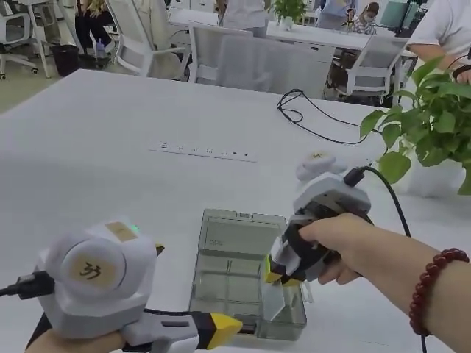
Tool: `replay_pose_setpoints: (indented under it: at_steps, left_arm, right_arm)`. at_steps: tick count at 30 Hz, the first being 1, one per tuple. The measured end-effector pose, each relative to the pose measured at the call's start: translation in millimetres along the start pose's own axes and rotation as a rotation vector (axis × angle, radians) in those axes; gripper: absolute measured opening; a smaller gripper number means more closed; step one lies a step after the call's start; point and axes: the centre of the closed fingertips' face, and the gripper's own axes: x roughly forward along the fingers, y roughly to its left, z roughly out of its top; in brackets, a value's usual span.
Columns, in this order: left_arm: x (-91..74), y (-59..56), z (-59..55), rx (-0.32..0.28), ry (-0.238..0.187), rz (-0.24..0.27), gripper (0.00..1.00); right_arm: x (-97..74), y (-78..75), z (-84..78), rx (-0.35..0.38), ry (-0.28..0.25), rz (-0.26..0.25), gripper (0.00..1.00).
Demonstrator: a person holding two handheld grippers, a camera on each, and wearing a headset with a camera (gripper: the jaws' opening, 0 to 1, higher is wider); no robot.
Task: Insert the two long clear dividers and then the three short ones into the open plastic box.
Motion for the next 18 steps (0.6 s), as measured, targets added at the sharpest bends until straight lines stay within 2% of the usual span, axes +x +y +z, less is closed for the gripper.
replay_pose_setpoints:
  at_steps: [18]
  left_arm:
    - [-2.4,3.9,-1.4,-0.005,0.002,0.002,0.92]
  right_arm:
    - [1.3,0.9,-0.9,0.001,0.011,-0.005,0.07]
